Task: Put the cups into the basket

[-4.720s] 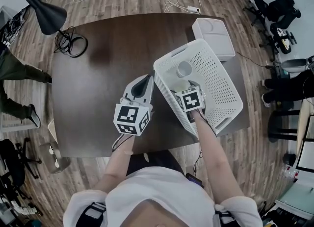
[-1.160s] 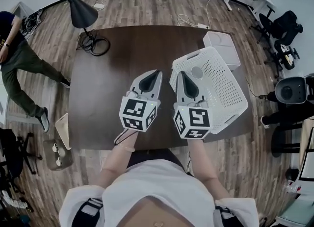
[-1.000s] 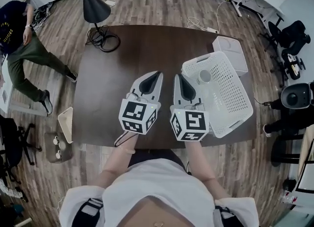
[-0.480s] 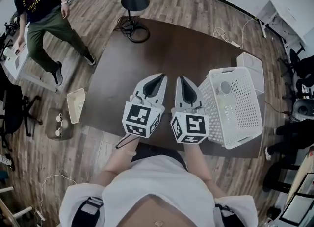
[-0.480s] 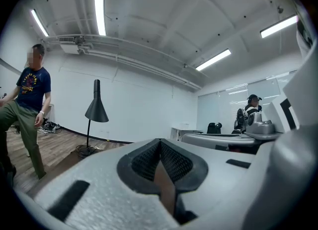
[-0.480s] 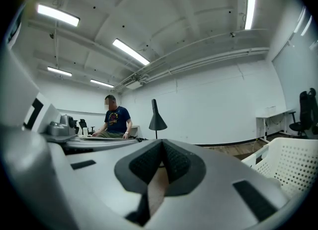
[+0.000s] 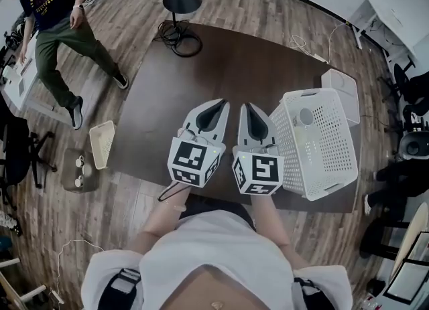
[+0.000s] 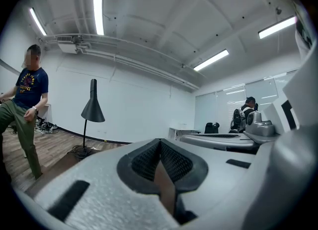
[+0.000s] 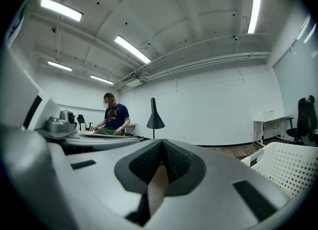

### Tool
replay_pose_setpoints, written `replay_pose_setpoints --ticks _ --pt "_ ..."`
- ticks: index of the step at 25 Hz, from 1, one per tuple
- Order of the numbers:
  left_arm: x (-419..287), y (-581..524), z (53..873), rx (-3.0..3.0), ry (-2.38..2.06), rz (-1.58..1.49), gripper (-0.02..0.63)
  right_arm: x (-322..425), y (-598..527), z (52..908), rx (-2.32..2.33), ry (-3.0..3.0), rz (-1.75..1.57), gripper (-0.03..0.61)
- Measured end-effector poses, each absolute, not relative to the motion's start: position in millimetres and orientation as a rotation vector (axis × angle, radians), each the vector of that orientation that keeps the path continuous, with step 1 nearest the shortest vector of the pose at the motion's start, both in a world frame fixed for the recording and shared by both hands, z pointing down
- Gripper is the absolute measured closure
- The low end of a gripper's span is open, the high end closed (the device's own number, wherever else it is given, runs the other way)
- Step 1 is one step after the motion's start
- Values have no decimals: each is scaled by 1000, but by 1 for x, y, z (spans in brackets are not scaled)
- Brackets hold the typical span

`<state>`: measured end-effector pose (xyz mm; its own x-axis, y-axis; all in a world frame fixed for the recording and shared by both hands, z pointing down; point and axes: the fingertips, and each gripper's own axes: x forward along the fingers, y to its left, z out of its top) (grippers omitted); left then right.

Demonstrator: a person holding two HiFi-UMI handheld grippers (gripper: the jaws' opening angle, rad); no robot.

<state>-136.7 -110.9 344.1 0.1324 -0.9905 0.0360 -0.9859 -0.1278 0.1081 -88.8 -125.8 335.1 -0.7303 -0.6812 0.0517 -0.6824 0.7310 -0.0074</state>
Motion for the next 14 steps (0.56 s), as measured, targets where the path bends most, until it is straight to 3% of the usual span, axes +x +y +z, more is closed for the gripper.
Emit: replay_pose_setpoints --ticks 14 --pt "-115 -128 346 2337 -1919 -80 604 -67 -138 342 1206 -2833 52 566"
